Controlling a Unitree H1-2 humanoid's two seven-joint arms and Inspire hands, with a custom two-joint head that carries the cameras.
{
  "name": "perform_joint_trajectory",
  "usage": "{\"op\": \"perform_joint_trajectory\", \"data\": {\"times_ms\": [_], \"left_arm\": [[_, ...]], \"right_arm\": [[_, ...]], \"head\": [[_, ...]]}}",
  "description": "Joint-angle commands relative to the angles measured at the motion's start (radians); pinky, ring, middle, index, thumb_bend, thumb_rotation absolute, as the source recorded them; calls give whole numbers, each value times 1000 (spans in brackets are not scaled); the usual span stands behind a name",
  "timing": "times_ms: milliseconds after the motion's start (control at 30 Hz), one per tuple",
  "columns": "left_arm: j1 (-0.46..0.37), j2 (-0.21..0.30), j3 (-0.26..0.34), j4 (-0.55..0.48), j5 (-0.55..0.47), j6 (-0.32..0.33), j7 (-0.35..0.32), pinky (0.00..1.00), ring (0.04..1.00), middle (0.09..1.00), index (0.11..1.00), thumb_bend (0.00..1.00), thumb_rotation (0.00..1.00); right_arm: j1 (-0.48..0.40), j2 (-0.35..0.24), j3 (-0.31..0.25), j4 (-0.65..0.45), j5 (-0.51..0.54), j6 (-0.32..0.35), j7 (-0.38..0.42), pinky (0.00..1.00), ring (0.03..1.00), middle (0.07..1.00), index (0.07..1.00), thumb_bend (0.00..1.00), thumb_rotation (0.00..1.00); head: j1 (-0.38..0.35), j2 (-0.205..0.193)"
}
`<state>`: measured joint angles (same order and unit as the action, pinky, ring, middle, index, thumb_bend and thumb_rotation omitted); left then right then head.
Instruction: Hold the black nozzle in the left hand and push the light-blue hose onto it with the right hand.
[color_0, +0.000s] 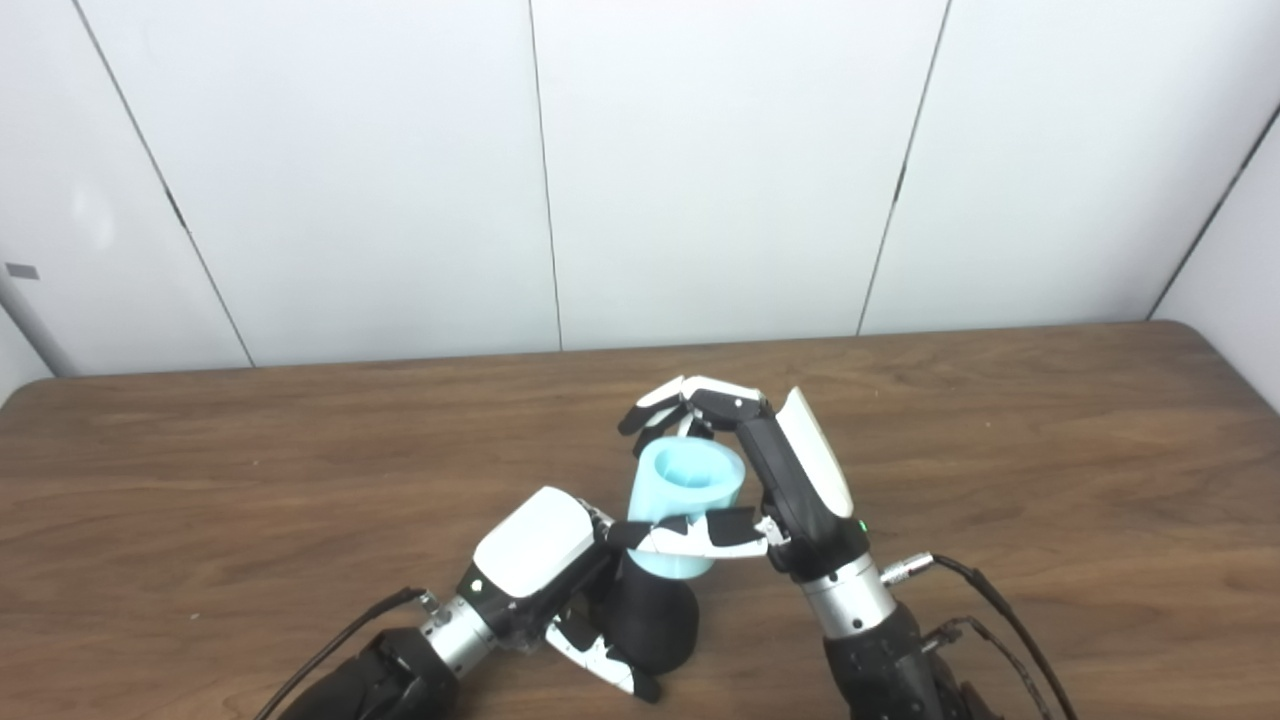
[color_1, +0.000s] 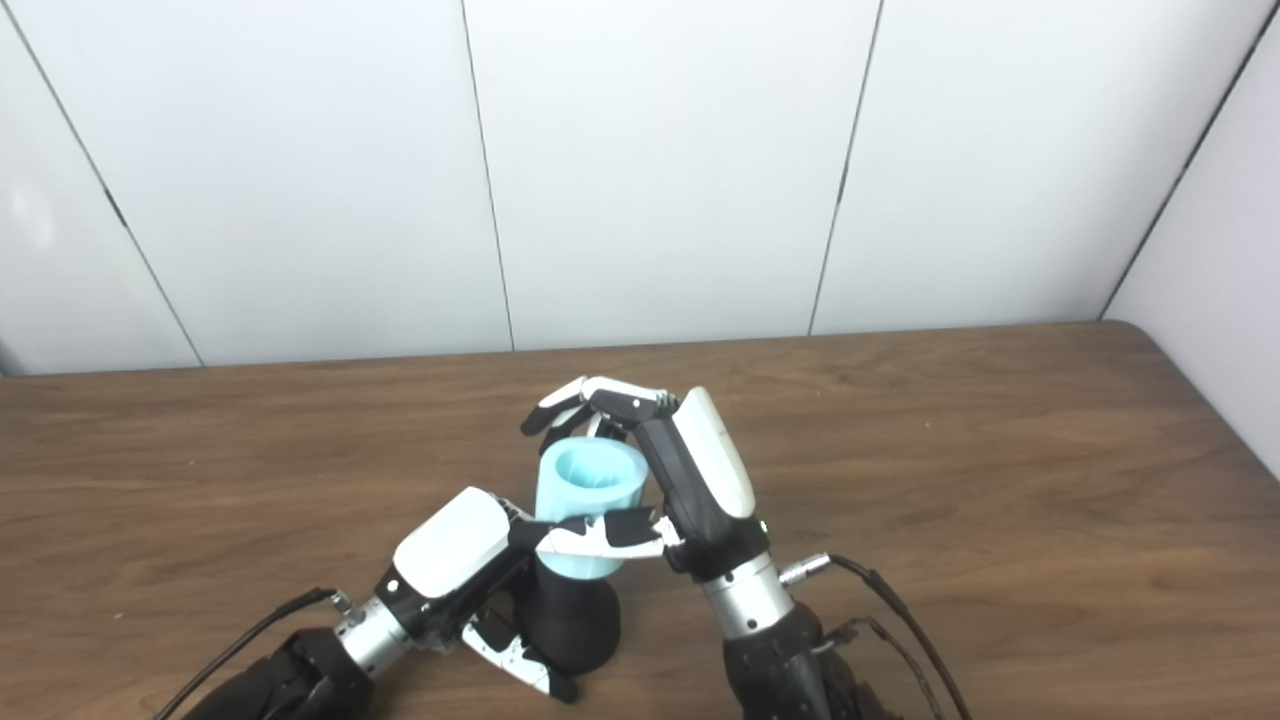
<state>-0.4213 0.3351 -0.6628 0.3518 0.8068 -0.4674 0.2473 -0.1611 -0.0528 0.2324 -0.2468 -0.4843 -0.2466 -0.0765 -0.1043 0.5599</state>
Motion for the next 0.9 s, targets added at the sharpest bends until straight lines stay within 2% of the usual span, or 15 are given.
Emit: {"op": "perform_joint_trajectory", "data": {"times_ms": [0,67,233,367,533,700,867], "left_arm": [[129,-53,-59,80,-13,-2,15,71,126,199,483,519,41],[130,-54,-58,79,-13,-2,15,70,124,197,483,519,41],[130,-55,-56,78,-8,-2,10,68,122,193,483,520,41],[128,-55,-61,80,-11,-2,14,64,117,179,482,520,41],[132,-58,-54,79,-1,-2,5,66,117,181,482,520,41],[132,-57,-55,81,3,-2,14,69,121,190,482,520,42],[132,-59,-52,81,-13,-2,0,67,119,183,482,520,42]], "right_arm": [[-9,5,-1,-21,8,-4,17,88,165,431,541,514,0],[-7,7,0,-17,9,-7,16,84,149,465,497,522,0],[-7,11,3,-5,7,-23,7,73,133,474,485,524,0],[-10,13,5,4,1,-40,-2,88,162,434,537,515,0],[-16,9,11,21,-33,-86,-19,195,296,480,497,522,0],[-20,0,21,48,-140,-158,-68,317,434,496,476,523,0],[-31,-14,42,81,-229,-221,-146,348,468,489,482,524,0]], "head": [[0,2],[1,1],[2,0],[3,-1],[4,-1],[4,-1],[4,-1]]}}
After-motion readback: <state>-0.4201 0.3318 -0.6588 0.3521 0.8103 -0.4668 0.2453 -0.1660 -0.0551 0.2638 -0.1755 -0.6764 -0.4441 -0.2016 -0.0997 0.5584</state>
